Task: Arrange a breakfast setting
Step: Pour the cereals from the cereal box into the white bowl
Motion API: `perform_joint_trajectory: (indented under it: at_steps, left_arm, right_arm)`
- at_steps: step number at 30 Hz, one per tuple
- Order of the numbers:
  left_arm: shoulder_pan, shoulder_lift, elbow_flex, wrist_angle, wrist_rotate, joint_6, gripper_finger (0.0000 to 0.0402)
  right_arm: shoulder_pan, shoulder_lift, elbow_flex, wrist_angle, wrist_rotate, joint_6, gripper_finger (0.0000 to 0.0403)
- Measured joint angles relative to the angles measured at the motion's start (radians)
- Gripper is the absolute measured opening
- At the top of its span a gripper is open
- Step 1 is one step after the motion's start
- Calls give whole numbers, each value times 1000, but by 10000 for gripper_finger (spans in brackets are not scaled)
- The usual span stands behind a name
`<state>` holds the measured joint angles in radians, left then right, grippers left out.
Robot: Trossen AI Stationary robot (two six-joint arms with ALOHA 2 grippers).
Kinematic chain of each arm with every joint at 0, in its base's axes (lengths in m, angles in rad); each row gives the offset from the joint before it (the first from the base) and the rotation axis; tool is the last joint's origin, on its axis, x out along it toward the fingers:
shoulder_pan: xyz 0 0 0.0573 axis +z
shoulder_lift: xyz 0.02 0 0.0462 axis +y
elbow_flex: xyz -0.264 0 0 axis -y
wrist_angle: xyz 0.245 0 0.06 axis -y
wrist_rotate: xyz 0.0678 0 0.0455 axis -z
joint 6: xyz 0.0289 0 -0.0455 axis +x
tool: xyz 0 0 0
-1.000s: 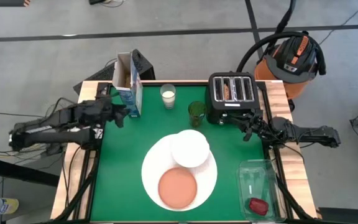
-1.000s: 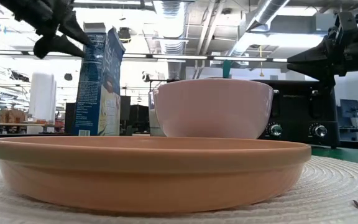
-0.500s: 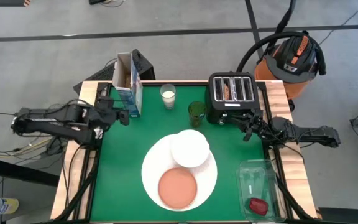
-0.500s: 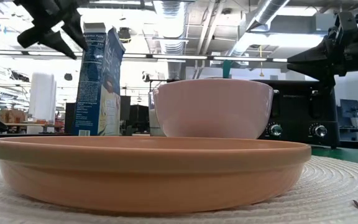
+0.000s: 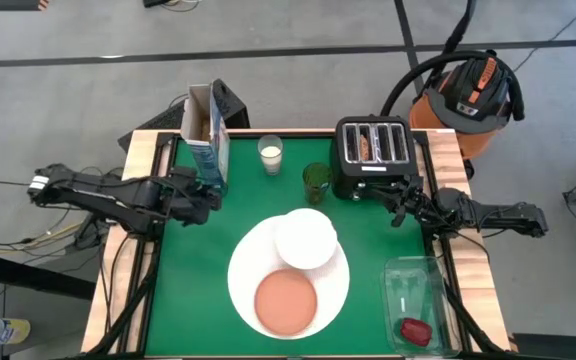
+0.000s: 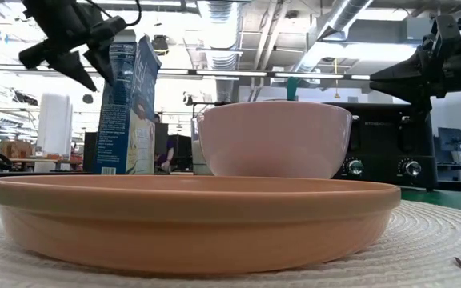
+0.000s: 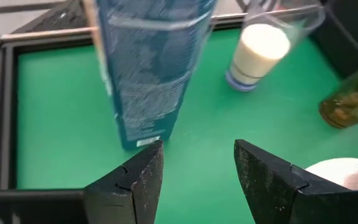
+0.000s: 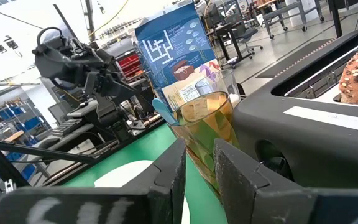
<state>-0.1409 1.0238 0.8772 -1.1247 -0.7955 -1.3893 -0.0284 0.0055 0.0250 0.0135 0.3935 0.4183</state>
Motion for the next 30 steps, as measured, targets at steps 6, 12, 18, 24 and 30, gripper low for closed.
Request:
perform_joint_trajectory:
  at_steps: [6,12,18,24,30]
  left_arm:
    - [-50,61,0,-48,-60,-133,224]
    - [-84,122,0,-97,-107,-227,308]
    - [-96,150,-65,-48,-157,-298,391]
    - [-96,148,-208,206,-192,-272,398]
    - [-87,148,-313,379,-237,-144,399]
  right_arm:
    - [0,0,0,0,0,0,107]
    - [0,0,0,0,0,0,107]
    - [0,0,0,0,0,0,107]
    - [0,0,0,0,0,0,107]
    - [0,0,0,0,0,0,107]
